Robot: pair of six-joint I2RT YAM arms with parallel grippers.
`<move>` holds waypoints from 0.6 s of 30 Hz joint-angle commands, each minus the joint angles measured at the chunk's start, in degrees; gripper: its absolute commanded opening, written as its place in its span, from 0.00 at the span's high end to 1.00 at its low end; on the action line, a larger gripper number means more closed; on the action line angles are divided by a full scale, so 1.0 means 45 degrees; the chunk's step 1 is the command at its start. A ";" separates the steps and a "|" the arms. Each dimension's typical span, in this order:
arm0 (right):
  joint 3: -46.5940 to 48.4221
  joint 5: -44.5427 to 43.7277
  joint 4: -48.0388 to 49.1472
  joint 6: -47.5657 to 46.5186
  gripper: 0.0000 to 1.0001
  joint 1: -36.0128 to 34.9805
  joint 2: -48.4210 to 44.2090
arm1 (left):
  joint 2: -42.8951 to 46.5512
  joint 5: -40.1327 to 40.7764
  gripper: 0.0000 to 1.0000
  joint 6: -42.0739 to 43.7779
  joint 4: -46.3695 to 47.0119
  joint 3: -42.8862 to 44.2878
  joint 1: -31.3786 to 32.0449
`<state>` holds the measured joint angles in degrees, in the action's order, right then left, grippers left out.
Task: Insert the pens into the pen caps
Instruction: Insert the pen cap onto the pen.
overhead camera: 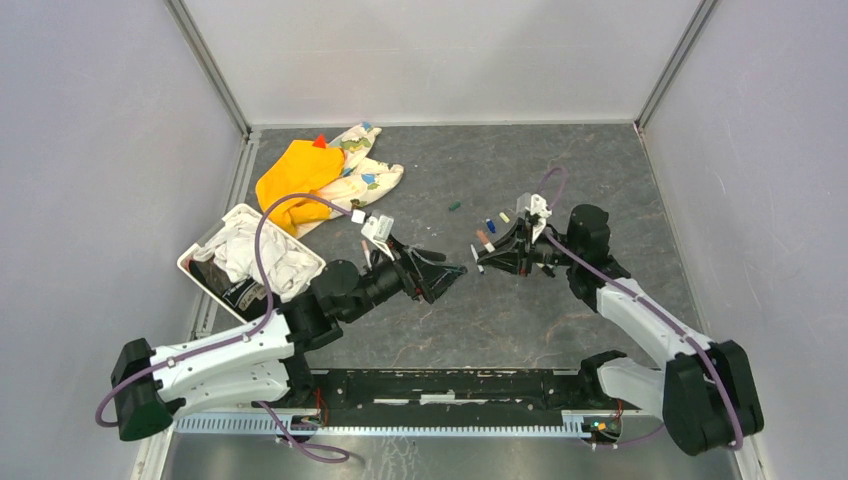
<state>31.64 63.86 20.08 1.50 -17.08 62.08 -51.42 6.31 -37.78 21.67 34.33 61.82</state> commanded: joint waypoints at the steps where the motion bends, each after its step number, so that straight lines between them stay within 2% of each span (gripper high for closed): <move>1: 0.1287 0.1588 -0.2498 -0.2519 1.00 0.0059 -0.1026 | -0.1326 -0.1334 0.13 0.2865 0.3218 0.0434 0.0031; 3: 0.1598 0.1627 -0.3025 -0.2501 1.00 0.0042 -0.1242 | -0.1982 -0.2016 0.01 0.3032 0.3653 0.1077 0.0002; 6: 0.2119 0.1625 -0.3561 -0.2048 1.00 0.0054 -0.1318 | -0.2729 -0.2760 0.00 0.2794 0.4857 0.1533 -0.0065; 11: 0.2184 0.1563 -0.2338 0.0111 1.00 0.0070 -0.1442 | -0.3004 -0.1885 0.00 0.2281 0.6531 0.1046 -0.0079; 15: 0.1904 0.1613 -0.1001 0.1545 1.00 0.0058 -0.1412 | -0.3198 -0.0783 0.03 0.1966 0.6879 0.0920 -0.0075; 18: 0.1640 0.1569 -0.0325 0.2122 1.00 0.0058 -0.1424 | -0.3516 -0.0115 0.12 0.1802 0.6245 0.1335 -0.0068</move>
<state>39.62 69.95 11.57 4.58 -17.02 56.51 -65.45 0.25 -29.28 48.05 38.30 61.73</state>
